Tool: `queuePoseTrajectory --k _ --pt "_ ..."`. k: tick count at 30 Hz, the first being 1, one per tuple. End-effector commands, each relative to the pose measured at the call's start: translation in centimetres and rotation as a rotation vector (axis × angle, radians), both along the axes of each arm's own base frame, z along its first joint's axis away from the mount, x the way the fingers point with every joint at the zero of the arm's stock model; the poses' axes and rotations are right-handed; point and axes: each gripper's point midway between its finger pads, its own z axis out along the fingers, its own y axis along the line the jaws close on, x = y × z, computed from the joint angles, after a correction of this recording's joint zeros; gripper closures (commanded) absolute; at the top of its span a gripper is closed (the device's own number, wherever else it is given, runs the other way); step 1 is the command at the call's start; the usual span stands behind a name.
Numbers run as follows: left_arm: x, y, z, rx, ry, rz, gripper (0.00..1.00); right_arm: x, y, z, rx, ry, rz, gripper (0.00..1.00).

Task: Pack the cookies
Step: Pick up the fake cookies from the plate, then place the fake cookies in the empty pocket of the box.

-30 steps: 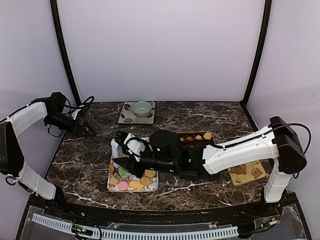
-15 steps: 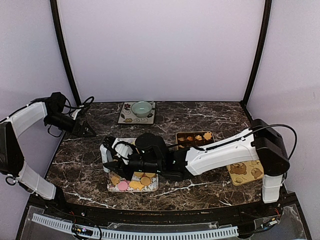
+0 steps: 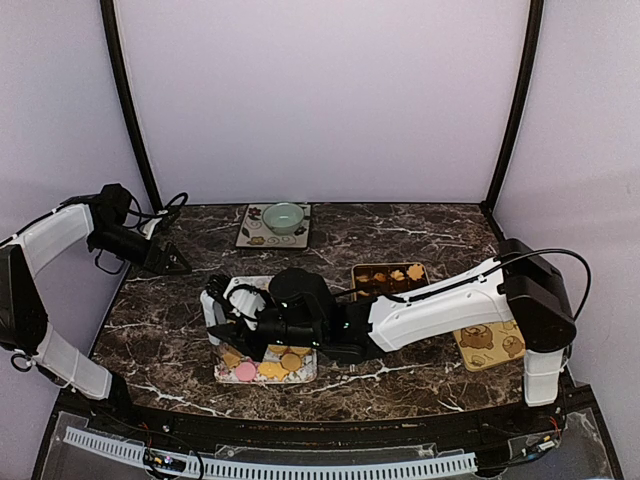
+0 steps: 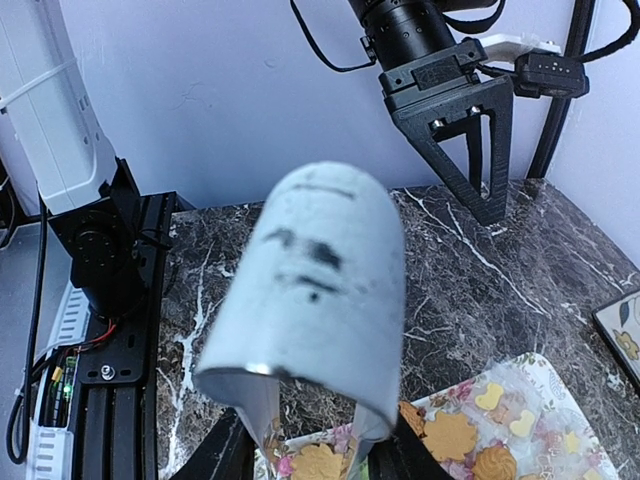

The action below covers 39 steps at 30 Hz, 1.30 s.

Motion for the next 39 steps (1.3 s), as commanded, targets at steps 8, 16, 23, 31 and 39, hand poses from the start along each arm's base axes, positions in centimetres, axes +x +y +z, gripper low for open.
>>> queuePoseTrajectory --k 8,16,23,31,39 --pt "-0.7 0.1 0.7 -0.006 -0.002 0.002 0.02 1.5 -1.0 2.2 0.058 -0.082 -0.073 0.62" --pt "-0.9 0.1 0.7 -0.003 -0.002 -0.001 0.02 1.3 -0.4 1.6 0.054 -0.060 -0.061 0.64" --pt "-0.8 0.0 0.8 -0.002 -0.008 -0.004 0.02 1.4 0.0 2.7 0.072 -0.061 -0.060 0.76" --pt "-0.7 0.1 0.7 -0.004 -0.006 0.001 0.02 3.3 -2.2 7.4 0.154 -0.084 -0.120 0.82" --pt "-0.7 0.1 0.7 -0.003 -0.003 0.000 0.02 6.4 -7.4 11.2 0.227 -0.073 -0.222 0.91"
